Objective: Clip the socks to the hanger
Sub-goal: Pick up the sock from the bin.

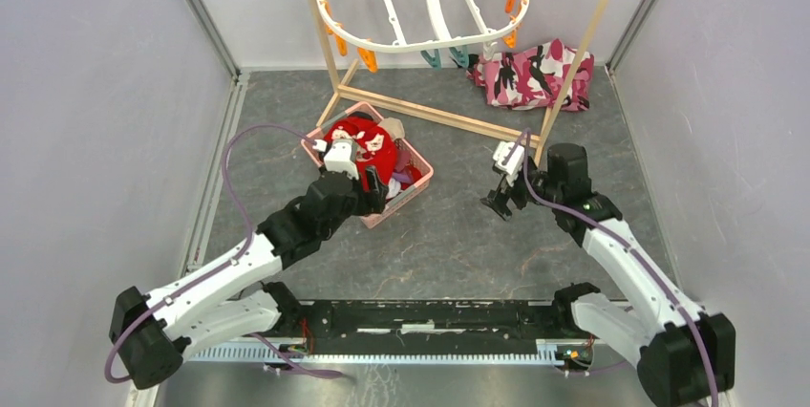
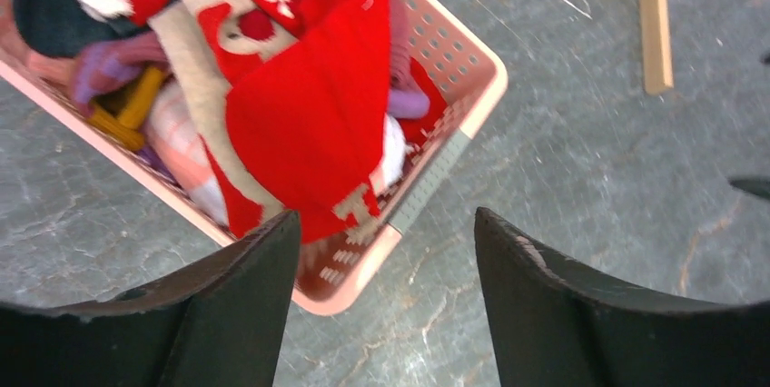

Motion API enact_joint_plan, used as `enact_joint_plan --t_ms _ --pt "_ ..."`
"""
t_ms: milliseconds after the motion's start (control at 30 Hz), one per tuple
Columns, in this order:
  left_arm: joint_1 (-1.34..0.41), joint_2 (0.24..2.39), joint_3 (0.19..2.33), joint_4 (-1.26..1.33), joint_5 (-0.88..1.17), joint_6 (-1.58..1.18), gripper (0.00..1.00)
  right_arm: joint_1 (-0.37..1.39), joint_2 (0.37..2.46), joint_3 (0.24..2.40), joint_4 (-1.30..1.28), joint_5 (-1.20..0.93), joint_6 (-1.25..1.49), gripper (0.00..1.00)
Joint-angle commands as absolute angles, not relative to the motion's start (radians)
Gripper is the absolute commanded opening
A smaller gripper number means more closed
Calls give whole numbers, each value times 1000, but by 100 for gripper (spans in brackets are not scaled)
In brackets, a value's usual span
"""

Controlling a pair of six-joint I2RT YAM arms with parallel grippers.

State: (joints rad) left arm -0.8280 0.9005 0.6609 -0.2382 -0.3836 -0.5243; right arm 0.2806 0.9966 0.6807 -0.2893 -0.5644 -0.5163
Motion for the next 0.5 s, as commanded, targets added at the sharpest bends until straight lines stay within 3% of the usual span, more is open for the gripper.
enact_joint_plan --t_ms 0,100,267,467 --pt "-751 959 731 -167 -412 -464 73 283 887 601 -113 -681 -535 90" --pt "-711 1016 768 -187 -373 -455 72 282 893 620 -159 -671 -589 89" --pt "-578 1073 790 -95 -151 -341 80 283 948 707 -310 -761 -652 82" --pt "-413 1217 855 -49 162 -309 72 283 954 710 -336 -744 -676 81"
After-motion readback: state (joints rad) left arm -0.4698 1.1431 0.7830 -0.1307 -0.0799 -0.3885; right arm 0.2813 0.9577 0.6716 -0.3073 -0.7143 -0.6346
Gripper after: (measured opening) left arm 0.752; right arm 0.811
